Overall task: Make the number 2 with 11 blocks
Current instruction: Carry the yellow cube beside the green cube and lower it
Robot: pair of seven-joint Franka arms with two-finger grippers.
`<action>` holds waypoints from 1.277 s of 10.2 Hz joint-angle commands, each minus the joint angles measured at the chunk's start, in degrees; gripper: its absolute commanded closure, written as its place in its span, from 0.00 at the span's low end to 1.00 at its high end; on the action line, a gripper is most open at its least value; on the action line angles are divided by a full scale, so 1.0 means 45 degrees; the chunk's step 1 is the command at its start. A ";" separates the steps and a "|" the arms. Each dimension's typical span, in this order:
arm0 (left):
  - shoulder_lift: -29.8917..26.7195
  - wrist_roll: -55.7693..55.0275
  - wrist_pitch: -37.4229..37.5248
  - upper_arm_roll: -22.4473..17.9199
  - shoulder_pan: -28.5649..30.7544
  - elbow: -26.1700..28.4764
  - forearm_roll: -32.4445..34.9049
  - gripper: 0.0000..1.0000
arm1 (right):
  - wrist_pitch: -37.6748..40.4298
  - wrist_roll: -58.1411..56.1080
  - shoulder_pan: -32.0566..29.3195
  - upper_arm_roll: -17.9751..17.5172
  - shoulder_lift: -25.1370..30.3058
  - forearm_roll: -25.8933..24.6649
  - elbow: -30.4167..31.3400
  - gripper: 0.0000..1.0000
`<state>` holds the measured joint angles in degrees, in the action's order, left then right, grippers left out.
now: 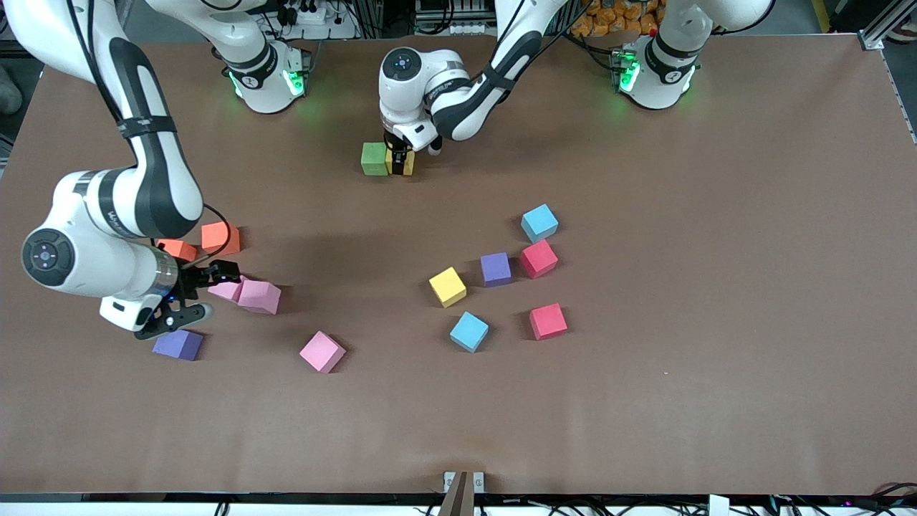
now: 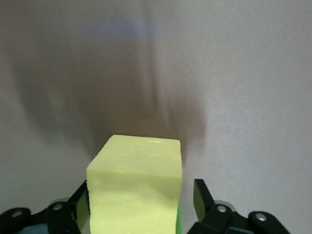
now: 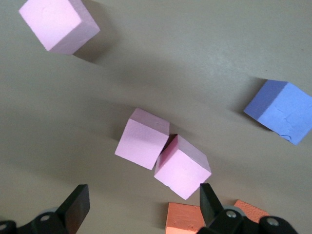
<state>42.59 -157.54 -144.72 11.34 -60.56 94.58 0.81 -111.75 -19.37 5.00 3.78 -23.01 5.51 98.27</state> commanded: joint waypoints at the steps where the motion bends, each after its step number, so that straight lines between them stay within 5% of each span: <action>1: -0.0109 -0.1495 0.0226 -0.0079 -0.0098 -0.0119 0.0190 0.12 | 0.0398 -0.0050 -0.0600 -0.0156 0.0153 0.0005 0.0076 0.00; 13: -0.0520 -0.1593 0.1320 0.0116 -0.0313 0.0018 0.0151 0.13 | 0.0478 0.0048 -0.0310 -0.0195 0.0133 0.0044 0.0057 0.00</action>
<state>41.78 -157.60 -140.34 11.96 -61.72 94.11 0.81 -109.78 -19.37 3.54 2.93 -23.01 5.53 98.39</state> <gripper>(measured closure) 0.123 0.000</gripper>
